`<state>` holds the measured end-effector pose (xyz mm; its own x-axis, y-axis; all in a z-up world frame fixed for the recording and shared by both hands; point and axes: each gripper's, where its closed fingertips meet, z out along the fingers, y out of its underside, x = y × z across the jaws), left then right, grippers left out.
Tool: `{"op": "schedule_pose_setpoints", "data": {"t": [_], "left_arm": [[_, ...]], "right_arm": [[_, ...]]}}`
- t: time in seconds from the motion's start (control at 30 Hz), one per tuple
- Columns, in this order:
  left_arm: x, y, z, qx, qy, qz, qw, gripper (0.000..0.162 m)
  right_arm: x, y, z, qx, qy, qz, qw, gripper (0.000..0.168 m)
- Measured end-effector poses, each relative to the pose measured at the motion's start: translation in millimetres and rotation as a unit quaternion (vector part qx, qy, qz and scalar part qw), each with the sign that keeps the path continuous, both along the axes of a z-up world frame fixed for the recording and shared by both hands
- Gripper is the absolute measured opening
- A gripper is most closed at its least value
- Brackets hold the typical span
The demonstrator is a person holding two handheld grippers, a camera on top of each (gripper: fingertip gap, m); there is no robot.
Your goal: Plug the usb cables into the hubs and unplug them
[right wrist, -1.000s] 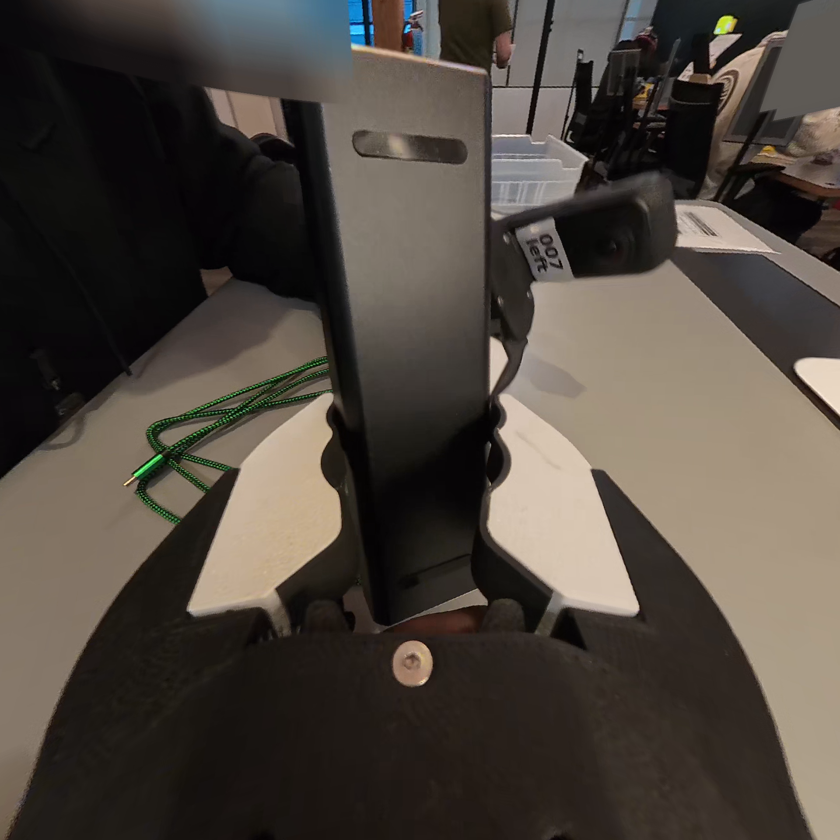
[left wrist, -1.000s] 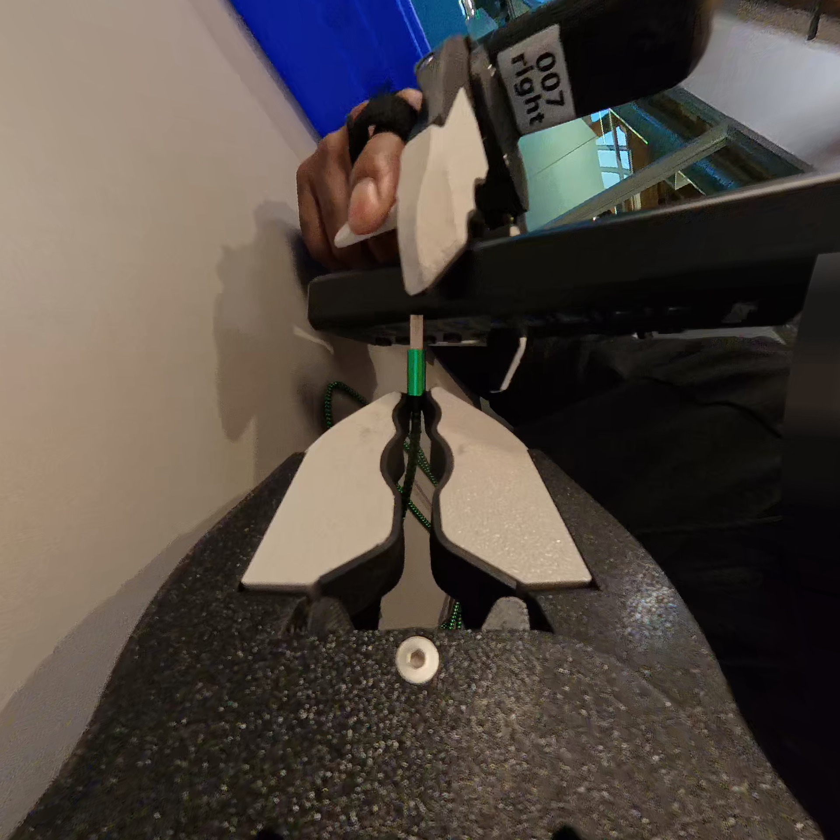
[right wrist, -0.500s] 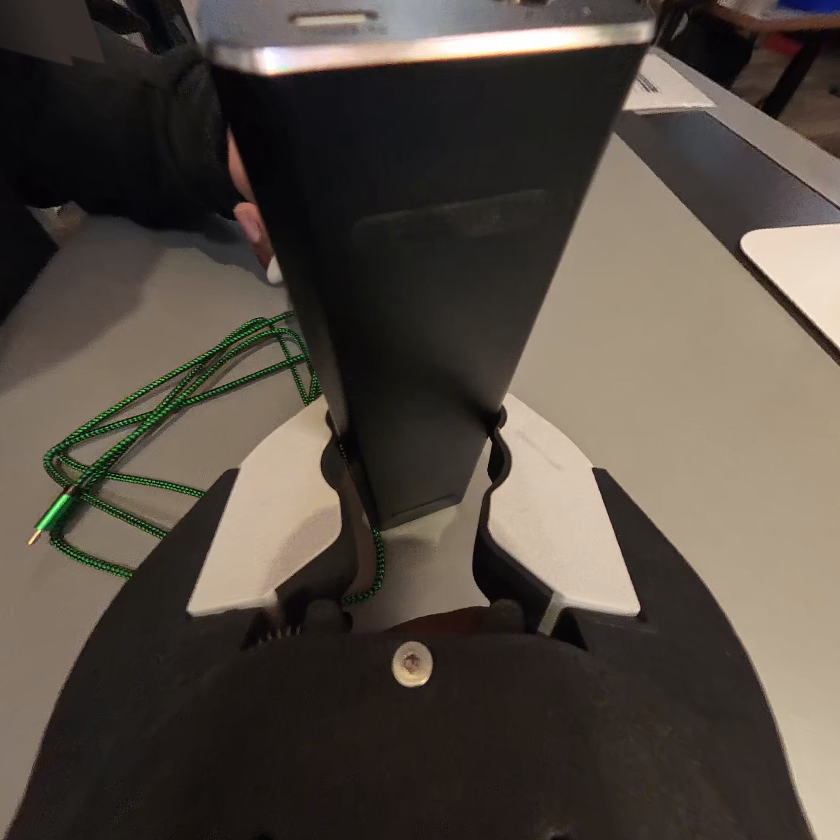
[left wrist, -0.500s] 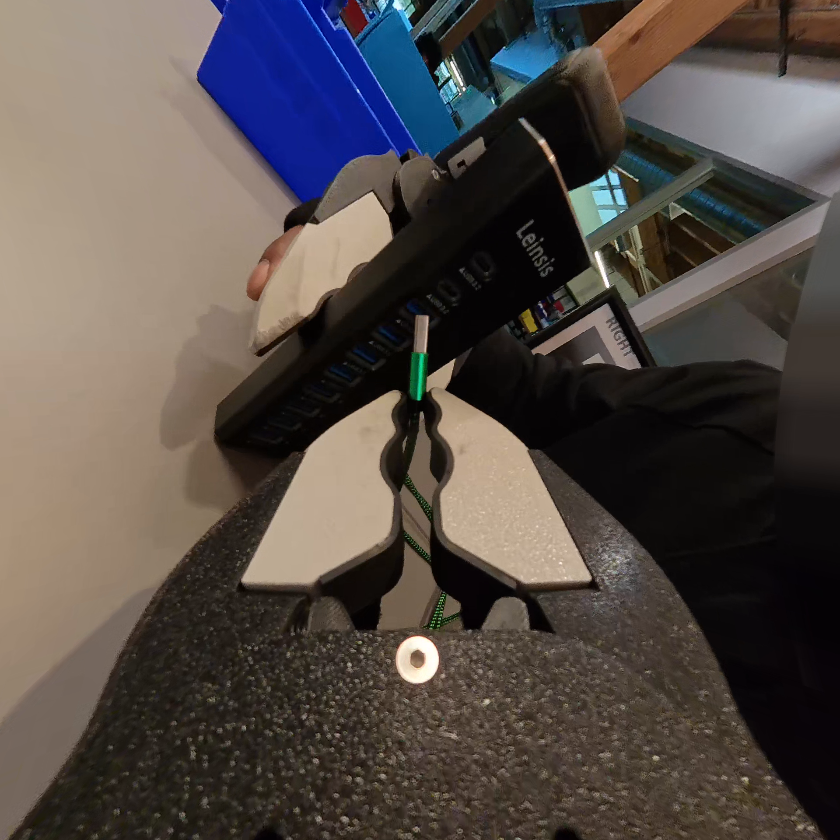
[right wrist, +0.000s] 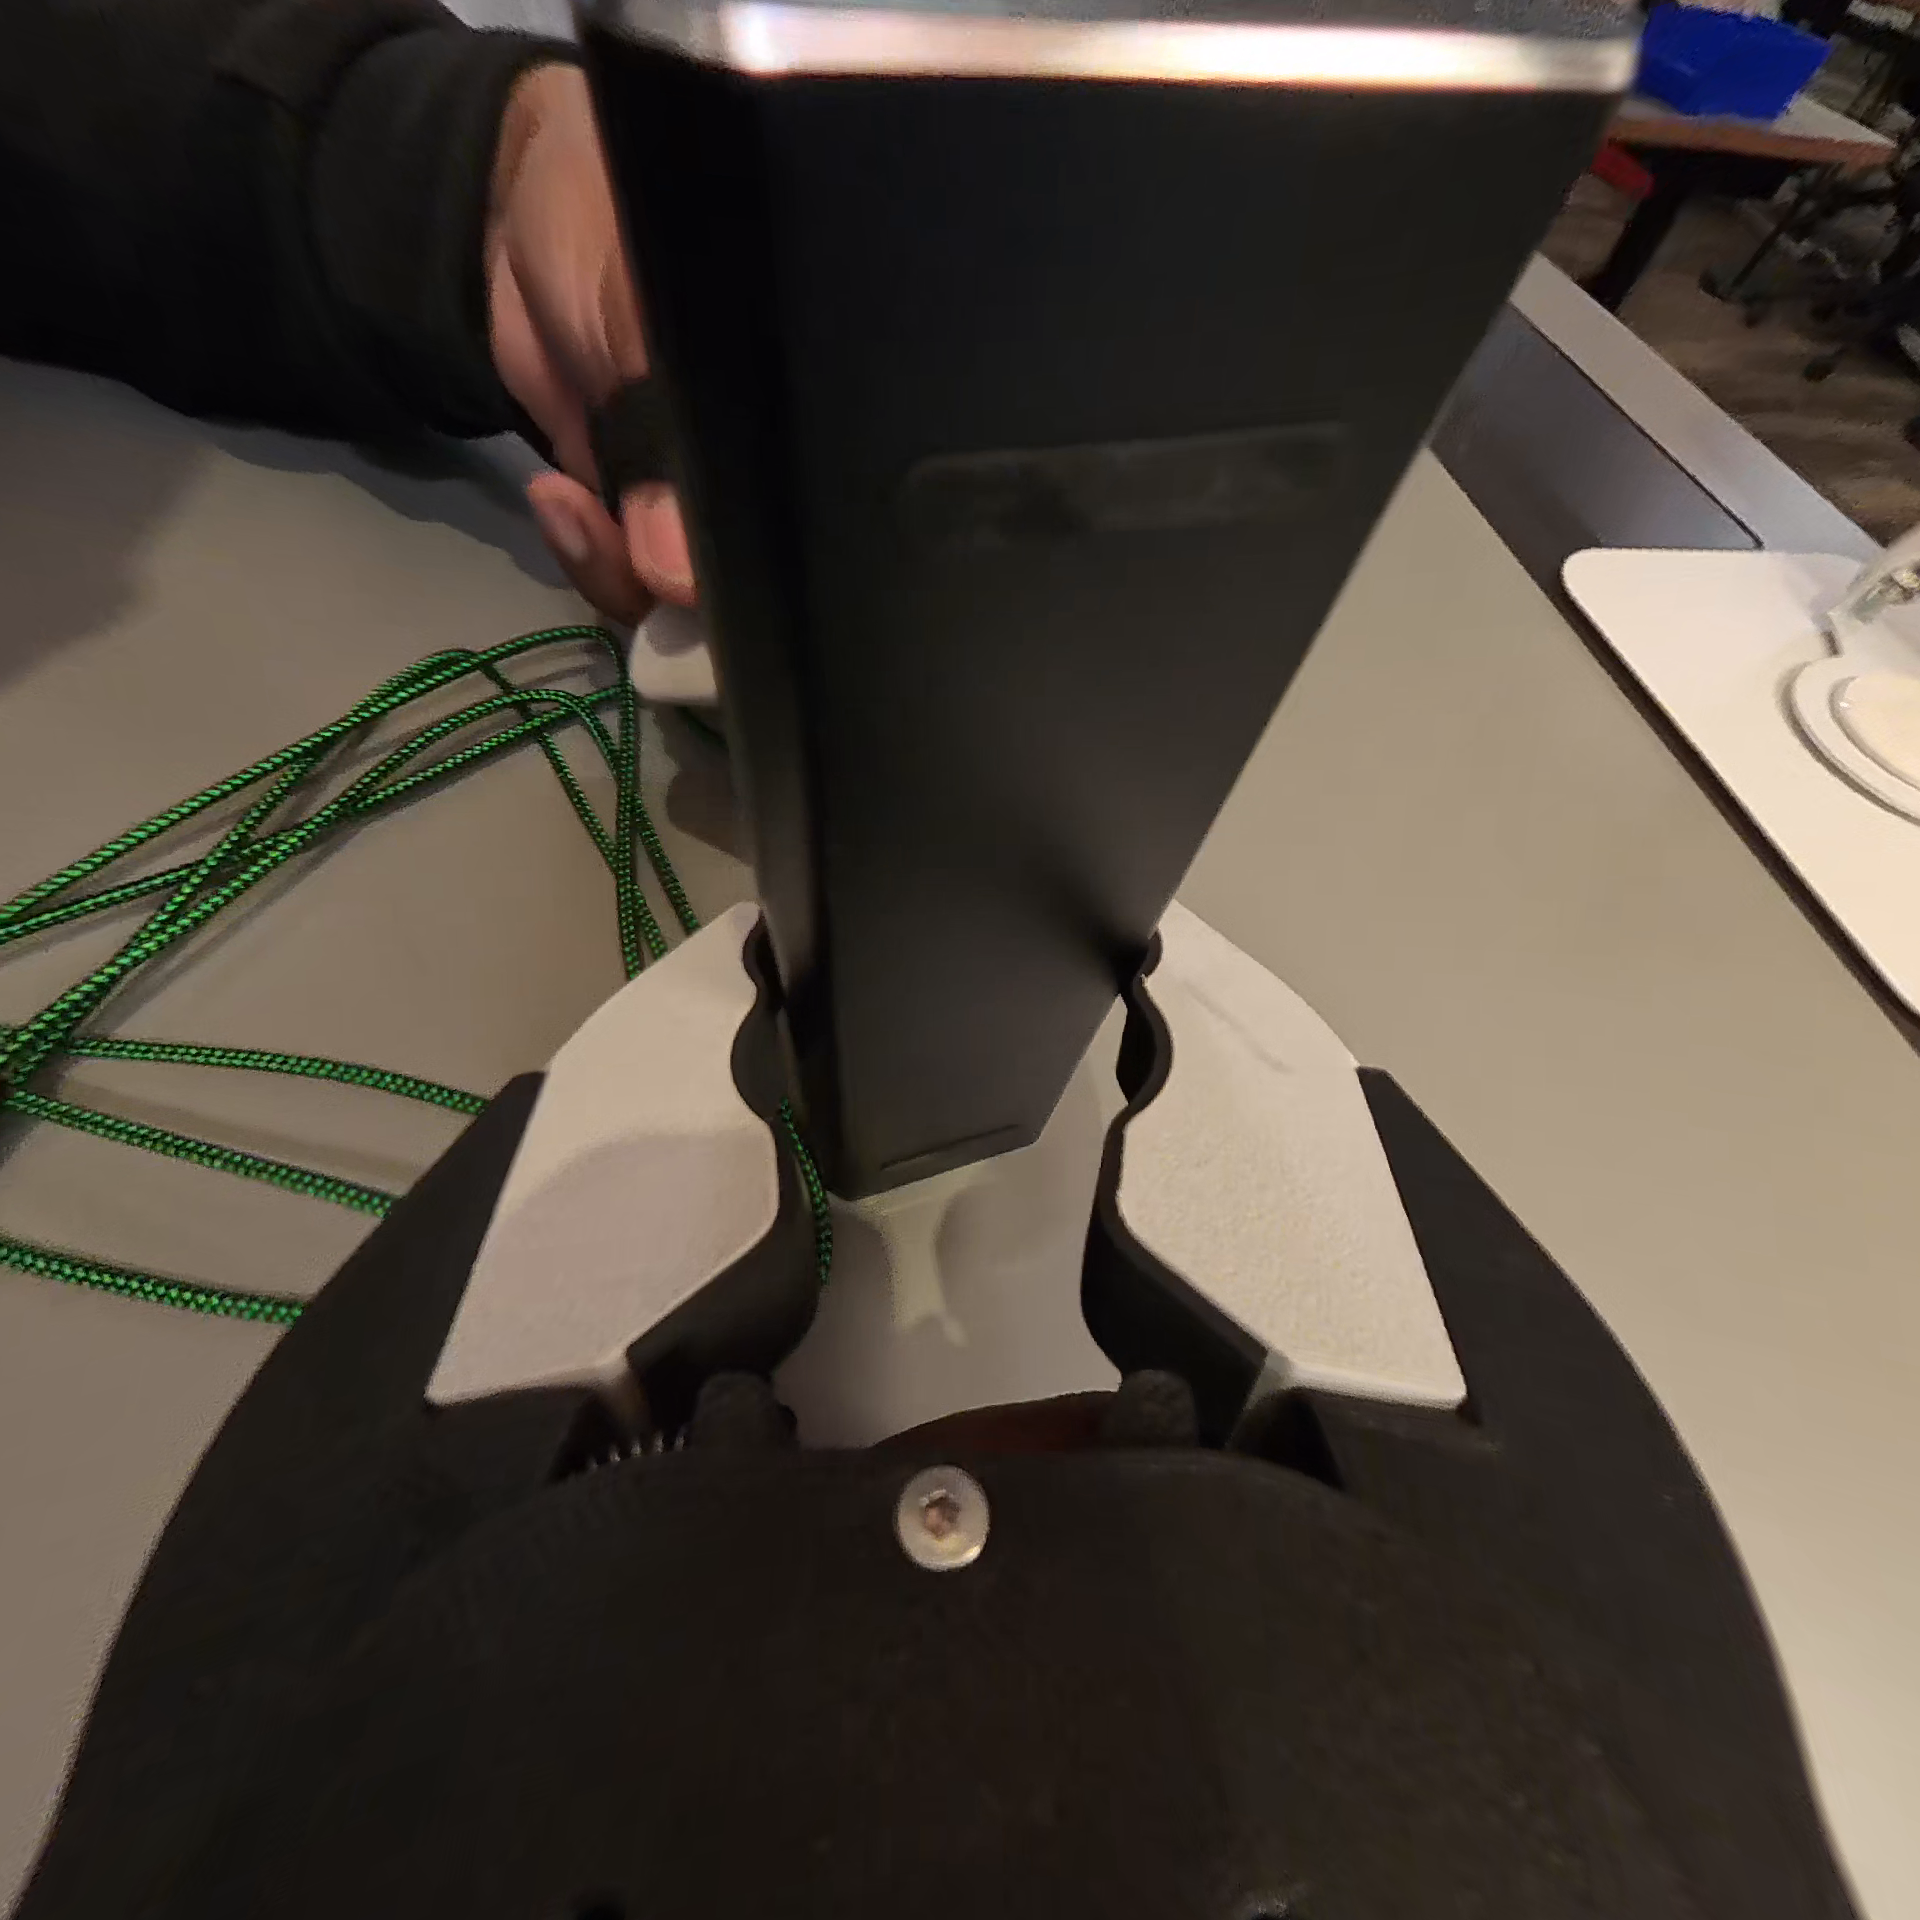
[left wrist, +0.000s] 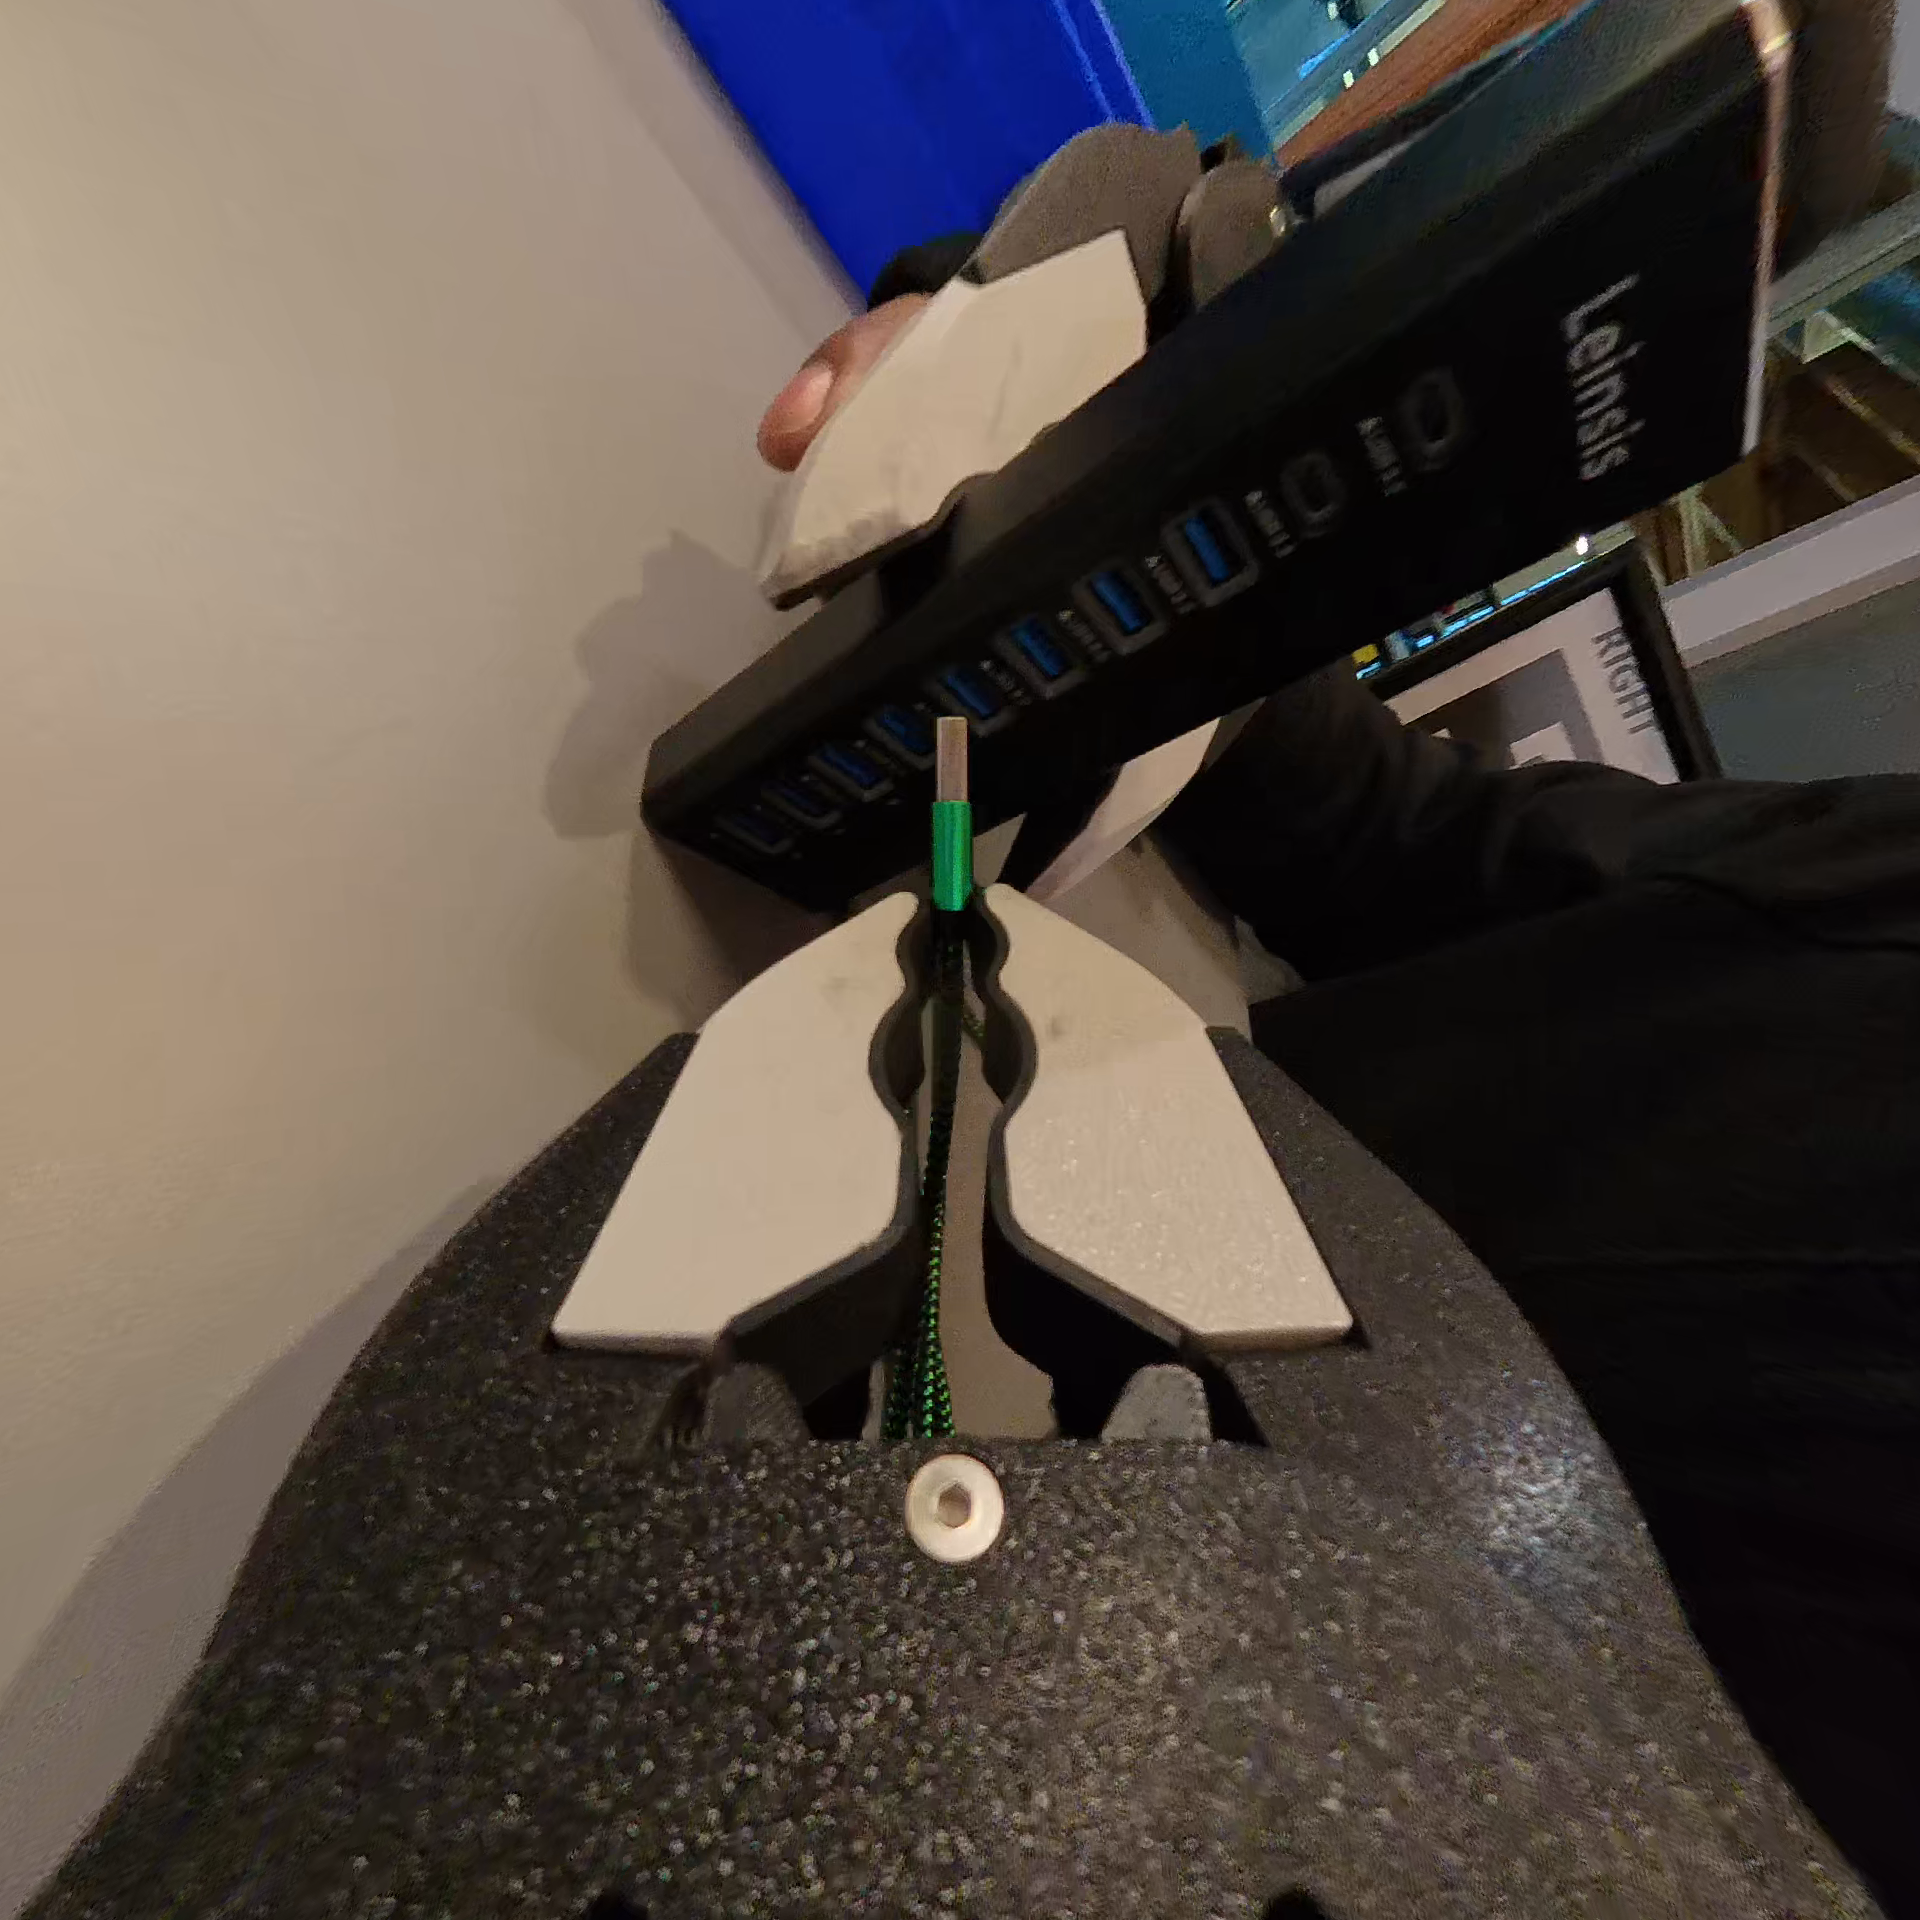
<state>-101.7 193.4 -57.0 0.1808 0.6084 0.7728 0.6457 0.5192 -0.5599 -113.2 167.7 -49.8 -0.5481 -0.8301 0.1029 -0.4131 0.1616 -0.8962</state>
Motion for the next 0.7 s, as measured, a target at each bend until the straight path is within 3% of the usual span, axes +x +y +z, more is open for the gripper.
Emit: {"op": "schedule_pose_setpoints", "data": {"t": [0.27, 0.57, 0.7], "left_arm": [[-1, 2, -16, -0.023, -0.021, 0.0, 1.0, 0.005], [0, -6, -15, -0.029, -0.013, 0.035, 0.999, 0.005], [1, -5, -20, -0.042, -0.029, 0.04, 0.998, 0.005]], "right_arm": [[-7, 0, -5, 0.011, 0.022, -0.018, 1.0, 0.065], [-9, 9, -6, 0.068, -0.033, -0.186, 0.98, 0.086], [-9, 5, -7, 0.097, -0.076, -0.269, 0.955, 0.077]]}}
